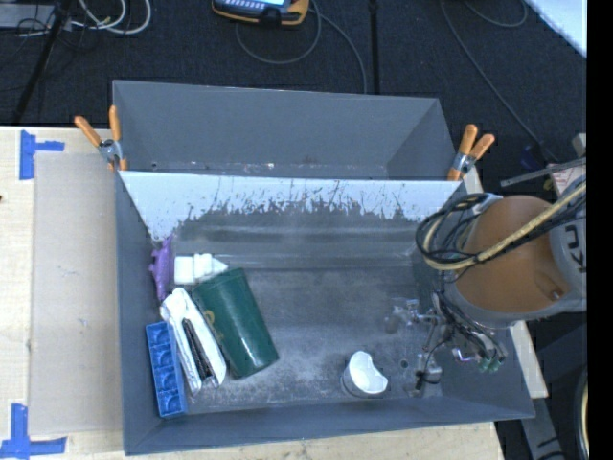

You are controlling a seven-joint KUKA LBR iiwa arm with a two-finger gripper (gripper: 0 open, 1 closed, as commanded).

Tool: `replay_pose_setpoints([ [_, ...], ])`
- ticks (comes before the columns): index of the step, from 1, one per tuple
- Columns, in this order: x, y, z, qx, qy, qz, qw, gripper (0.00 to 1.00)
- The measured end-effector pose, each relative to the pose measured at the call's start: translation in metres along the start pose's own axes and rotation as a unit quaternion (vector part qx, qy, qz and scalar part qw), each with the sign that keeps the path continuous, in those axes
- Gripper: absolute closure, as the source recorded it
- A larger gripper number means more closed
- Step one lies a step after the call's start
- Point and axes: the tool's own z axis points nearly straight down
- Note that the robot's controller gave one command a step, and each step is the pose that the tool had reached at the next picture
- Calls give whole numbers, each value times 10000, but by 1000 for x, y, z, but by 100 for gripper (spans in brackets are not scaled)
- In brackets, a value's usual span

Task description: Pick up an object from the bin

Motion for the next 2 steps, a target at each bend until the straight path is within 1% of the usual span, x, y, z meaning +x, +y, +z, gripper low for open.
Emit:
replay_pose_setpoints([
  [1, -5, 17, 29, 2, -19, -621, 9981, 0],
  [2, -14, 35, 41, 1, -3, -899, 9959, 0],
])
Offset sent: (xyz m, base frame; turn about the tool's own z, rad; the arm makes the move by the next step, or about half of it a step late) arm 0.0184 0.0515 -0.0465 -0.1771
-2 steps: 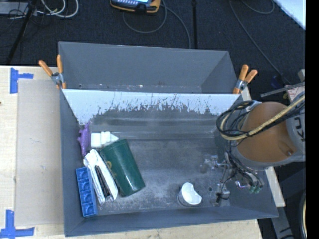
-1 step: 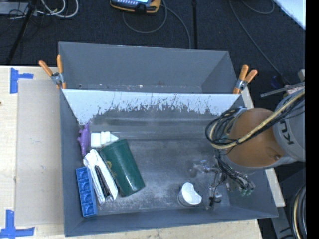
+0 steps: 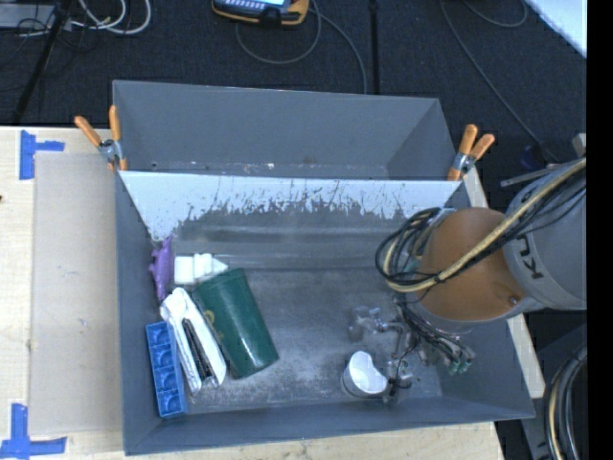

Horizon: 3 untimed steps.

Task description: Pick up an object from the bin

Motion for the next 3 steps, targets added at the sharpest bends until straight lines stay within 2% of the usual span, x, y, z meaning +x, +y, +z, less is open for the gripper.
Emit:
replay_pose_setpoints([
  [1, 0, 25, 3, 16, -47, -363, 9993, 0],
  [2, 6, 33, 3, 19, -65, -1033, 9946, 100],
  [3, 6, 33, 3, 20, -65, -1038, 9946, 100],
])
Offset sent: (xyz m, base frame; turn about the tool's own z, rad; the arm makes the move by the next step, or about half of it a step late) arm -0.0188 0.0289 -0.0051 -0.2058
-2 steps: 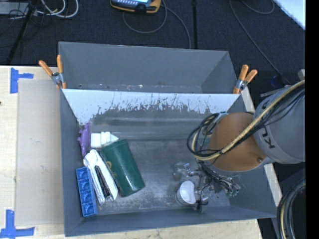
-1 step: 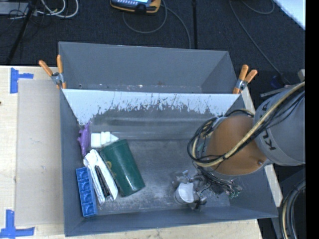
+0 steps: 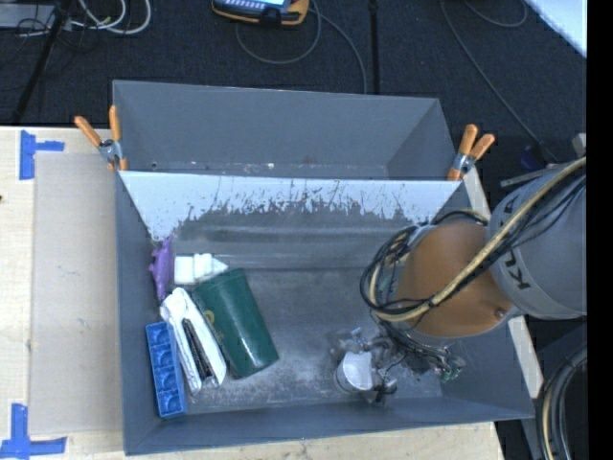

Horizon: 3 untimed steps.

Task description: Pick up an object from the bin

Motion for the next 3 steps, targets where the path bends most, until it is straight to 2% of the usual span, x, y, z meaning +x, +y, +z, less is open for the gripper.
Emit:
replay_pose_setpoints([
  [1, 4, -1, -39, -41, 68, -9, 10000, 100],
  [2, 1, -14, -75, -2, -3, 38, 10000, 100],
  [3, 4, -15, -106, -47, 68, 79, 9999, 100],
])
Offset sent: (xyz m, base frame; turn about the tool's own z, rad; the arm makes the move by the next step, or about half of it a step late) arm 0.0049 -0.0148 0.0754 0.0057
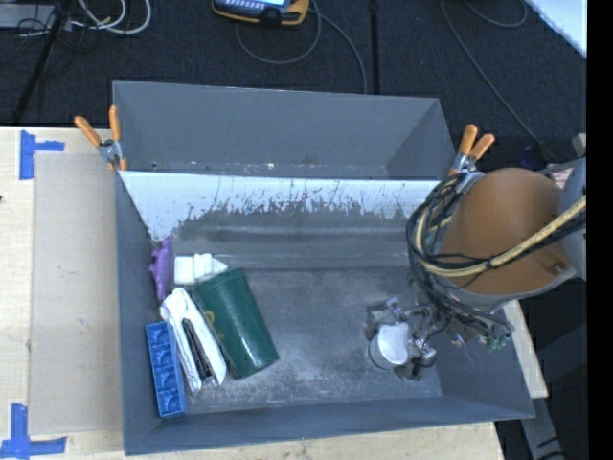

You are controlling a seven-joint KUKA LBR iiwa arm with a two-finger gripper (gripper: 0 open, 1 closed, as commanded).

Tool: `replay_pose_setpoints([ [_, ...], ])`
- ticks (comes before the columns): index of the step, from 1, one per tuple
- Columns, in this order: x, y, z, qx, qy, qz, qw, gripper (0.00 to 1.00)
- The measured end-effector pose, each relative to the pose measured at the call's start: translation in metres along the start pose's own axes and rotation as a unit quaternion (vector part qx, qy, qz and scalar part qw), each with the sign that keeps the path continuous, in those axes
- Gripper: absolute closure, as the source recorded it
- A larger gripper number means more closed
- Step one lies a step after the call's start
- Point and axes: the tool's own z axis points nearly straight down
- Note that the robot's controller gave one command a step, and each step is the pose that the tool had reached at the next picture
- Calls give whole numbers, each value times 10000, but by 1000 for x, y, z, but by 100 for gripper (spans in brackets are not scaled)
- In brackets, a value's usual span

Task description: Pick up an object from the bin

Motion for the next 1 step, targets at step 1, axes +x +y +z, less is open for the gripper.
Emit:
replay_pose_setpoints([
  [1, -1, -1, -15, 11, -18, 2, 10000, 100],
])
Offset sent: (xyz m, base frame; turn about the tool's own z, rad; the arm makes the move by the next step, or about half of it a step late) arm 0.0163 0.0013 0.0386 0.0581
